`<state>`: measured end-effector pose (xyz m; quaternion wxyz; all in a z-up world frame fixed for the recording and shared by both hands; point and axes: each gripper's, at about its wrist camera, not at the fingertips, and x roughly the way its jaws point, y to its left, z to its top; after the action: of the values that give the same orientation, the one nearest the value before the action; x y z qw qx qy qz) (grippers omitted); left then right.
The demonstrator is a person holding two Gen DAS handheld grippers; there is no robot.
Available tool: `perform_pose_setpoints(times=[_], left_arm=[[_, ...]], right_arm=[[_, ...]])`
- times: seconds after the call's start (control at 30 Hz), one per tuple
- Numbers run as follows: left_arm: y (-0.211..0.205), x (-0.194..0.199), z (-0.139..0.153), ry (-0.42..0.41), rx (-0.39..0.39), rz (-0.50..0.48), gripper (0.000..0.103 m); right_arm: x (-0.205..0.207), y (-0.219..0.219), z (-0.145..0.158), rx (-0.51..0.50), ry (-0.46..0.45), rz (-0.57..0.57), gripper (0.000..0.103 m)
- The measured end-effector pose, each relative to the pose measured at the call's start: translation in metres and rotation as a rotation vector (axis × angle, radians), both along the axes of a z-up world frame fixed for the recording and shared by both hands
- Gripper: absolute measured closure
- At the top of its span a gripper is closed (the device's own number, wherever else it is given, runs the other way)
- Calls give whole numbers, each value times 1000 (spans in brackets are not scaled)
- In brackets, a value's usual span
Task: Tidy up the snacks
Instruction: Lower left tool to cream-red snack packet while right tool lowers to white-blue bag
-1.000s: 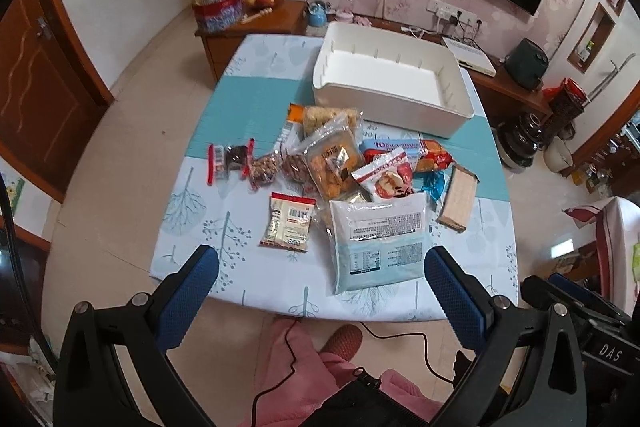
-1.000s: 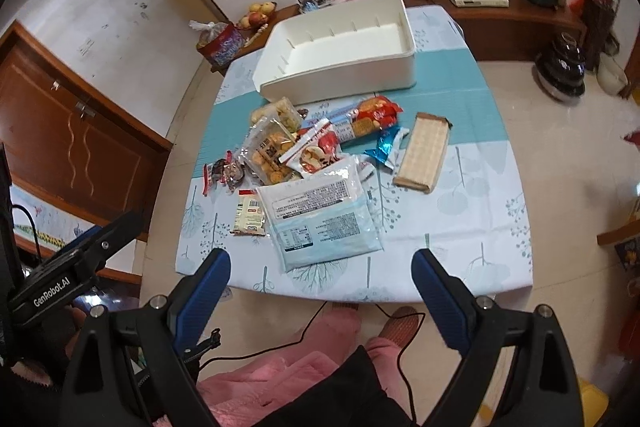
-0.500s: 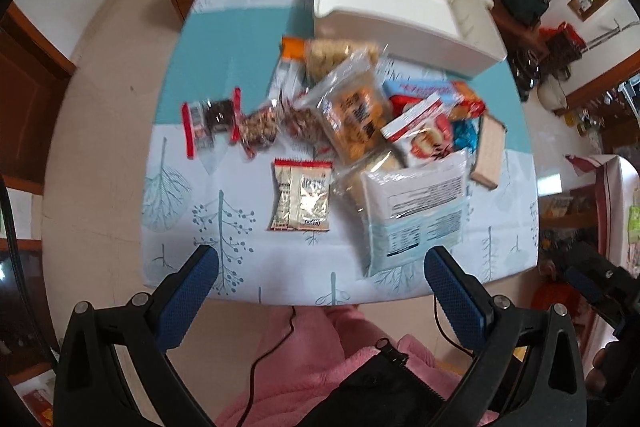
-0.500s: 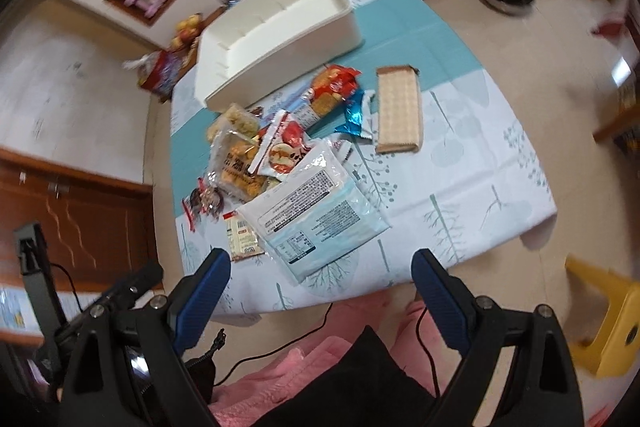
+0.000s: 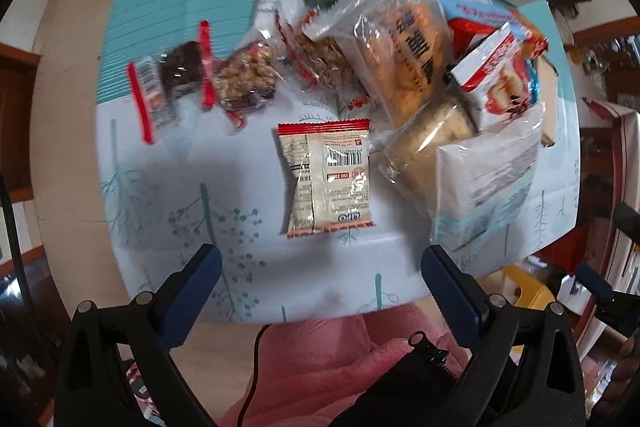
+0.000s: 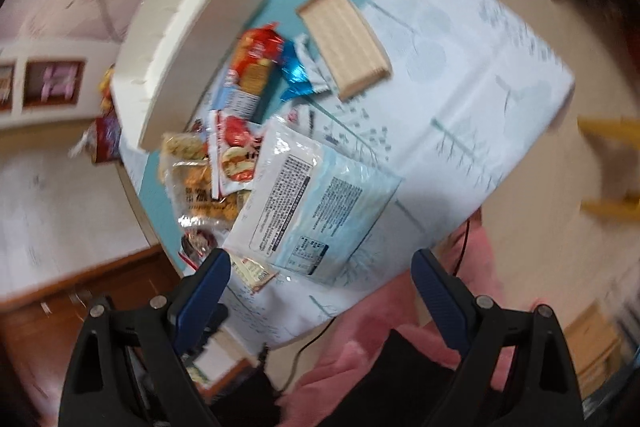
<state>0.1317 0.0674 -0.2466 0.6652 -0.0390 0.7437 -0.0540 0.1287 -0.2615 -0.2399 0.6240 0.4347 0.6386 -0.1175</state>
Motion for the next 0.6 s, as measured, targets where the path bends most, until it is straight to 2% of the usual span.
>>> perform_pose_setpoints(times=[0.23, 0.43, 0.6], left_arm=[[-1, 15, -29, 26, -13, -55, 3], [0, 25, -51, 90, -11, -74, 4], [5, 30, -63, 120, -22, -88, 5]], right_arm=[[5, 6, -42, 124, 99, -181, 10], [-4, 7, -76, 212, 198, -367, 10], [3, 17, -83, 232, 179, -427, 10]])
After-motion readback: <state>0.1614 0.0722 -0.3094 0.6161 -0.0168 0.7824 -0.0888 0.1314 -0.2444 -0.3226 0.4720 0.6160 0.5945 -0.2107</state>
